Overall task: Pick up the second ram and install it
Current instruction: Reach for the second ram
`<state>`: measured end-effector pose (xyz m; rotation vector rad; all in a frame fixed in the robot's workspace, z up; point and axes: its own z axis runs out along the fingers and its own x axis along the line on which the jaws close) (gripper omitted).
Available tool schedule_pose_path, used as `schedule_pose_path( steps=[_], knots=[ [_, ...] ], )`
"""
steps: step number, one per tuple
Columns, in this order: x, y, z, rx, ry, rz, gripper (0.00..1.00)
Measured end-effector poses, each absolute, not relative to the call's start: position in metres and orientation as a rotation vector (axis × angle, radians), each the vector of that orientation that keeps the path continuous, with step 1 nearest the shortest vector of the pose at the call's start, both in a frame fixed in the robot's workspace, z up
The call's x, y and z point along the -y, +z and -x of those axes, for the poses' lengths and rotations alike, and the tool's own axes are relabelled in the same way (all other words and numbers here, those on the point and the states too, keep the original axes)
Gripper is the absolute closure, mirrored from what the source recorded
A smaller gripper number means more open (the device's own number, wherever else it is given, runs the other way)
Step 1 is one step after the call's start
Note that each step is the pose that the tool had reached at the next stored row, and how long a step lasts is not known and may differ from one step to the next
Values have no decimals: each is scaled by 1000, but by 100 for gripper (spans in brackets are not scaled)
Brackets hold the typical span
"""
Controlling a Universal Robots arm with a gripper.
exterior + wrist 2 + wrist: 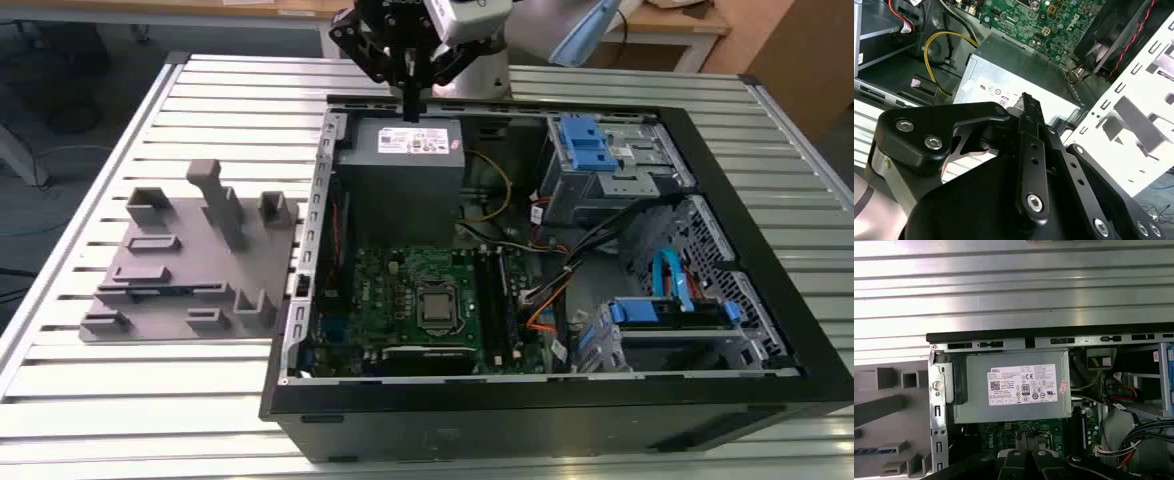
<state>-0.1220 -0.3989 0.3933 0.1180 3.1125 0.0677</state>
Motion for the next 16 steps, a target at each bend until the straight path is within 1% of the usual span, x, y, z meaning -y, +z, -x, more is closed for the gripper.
schedule_pose_path(
  steps=[16],
  knots=[
    [399, 393, 144, -3112, 68, -118, 89]
  ],
)
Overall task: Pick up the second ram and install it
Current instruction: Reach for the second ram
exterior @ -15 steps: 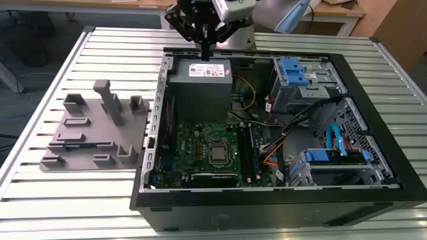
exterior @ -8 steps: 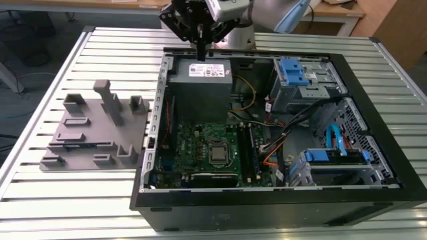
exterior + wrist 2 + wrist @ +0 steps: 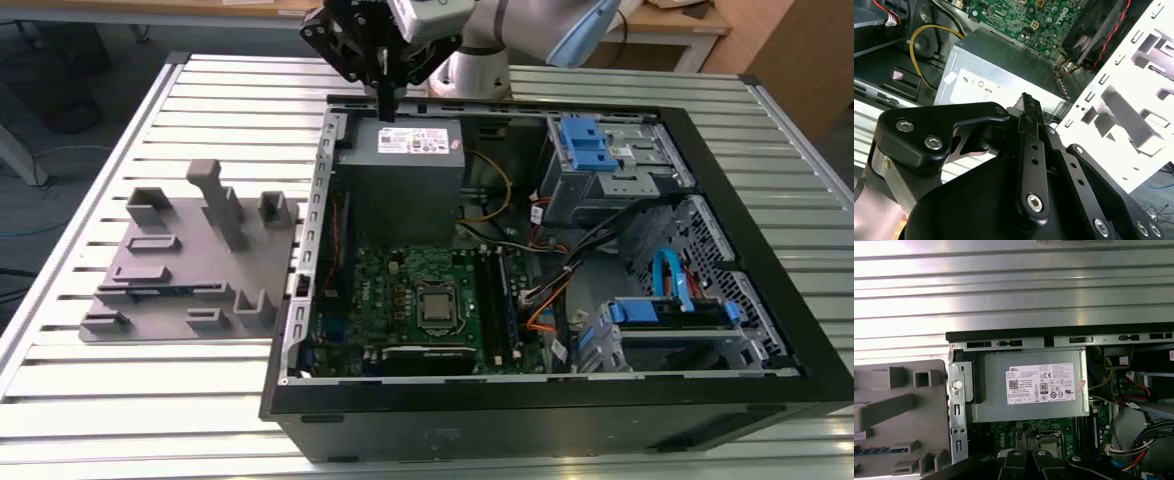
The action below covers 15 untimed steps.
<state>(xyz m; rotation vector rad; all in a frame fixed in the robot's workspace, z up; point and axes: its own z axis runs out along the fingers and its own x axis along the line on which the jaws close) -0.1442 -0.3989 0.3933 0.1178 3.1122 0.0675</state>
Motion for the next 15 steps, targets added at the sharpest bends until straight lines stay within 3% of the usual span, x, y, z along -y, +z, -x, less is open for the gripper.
schedule_pose_path(
  steps=[15],
  knots=[
    [399, 393, 174, -3112, 68, -118, 89]
  ],
)
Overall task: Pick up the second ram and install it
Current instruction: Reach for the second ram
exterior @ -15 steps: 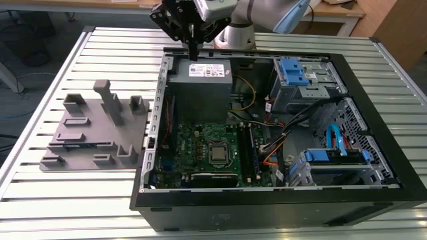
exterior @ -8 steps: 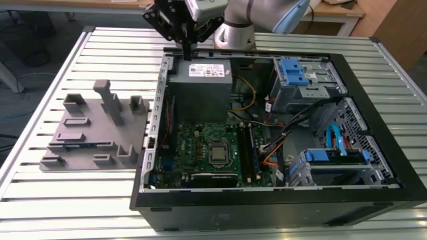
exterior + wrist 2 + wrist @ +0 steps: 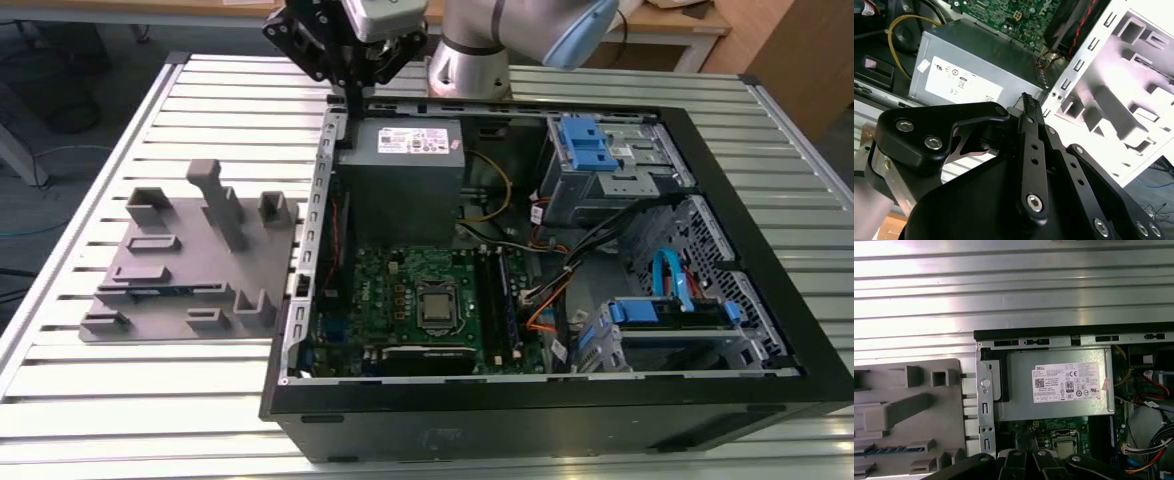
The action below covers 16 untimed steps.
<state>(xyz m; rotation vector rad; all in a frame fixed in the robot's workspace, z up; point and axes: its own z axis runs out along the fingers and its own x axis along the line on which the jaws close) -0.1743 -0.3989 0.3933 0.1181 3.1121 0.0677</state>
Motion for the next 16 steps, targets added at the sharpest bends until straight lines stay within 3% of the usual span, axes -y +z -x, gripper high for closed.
schedule_pose_path(
  steps=[16],
  knots=[
    [399, 393, 204, -3112, 68, -118, 89]
  ],
)
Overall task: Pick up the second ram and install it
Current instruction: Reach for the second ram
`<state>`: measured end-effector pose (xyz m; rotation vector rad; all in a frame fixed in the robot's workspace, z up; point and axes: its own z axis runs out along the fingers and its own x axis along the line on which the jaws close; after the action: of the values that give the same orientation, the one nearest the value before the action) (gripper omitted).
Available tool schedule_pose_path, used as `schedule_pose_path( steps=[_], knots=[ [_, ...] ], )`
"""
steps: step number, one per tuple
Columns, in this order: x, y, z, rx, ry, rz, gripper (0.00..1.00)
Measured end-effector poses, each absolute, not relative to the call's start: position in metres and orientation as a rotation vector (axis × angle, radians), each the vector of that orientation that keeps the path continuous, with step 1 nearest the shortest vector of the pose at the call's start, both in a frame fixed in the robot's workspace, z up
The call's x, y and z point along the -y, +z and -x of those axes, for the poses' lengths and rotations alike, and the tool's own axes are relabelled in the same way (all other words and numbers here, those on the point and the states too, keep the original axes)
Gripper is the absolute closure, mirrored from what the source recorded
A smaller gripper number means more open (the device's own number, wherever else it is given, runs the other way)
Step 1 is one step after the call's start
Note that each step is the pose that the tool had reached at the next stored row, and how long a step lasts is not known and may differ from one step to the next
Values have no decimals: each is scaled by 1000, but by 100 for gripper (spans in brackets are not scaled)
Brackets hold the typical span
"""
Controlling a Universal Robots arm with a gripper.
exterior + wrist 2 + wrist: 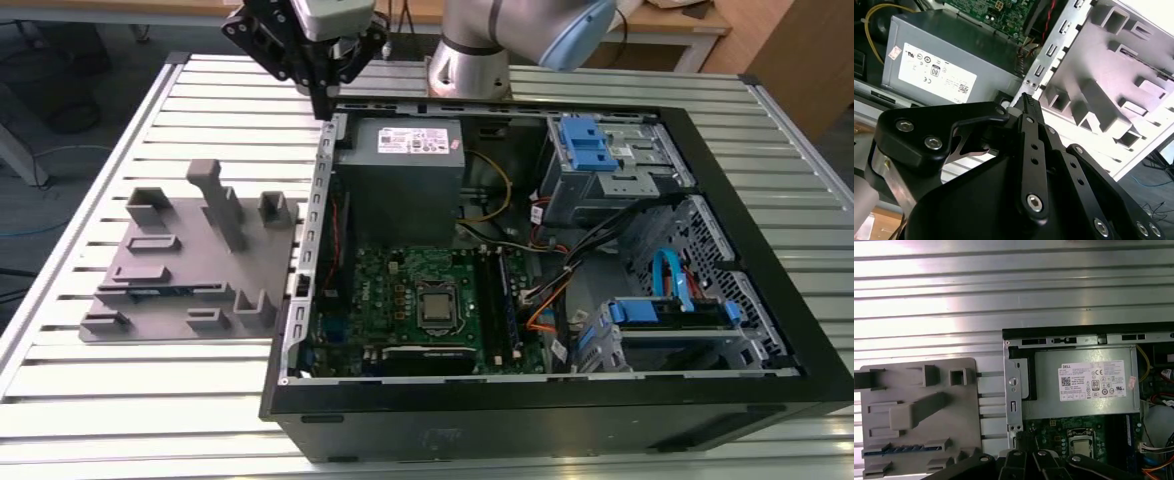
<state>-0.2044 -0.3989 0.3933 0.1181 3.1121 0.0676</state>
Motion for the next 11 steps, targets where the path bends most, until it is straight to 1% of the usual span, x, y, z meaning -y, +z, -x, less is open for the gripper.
schedule_pose_path(
  steps=[11],
  knots=[
    [399, 393, 228, -3112, 68, -118, 89]
  ],
)
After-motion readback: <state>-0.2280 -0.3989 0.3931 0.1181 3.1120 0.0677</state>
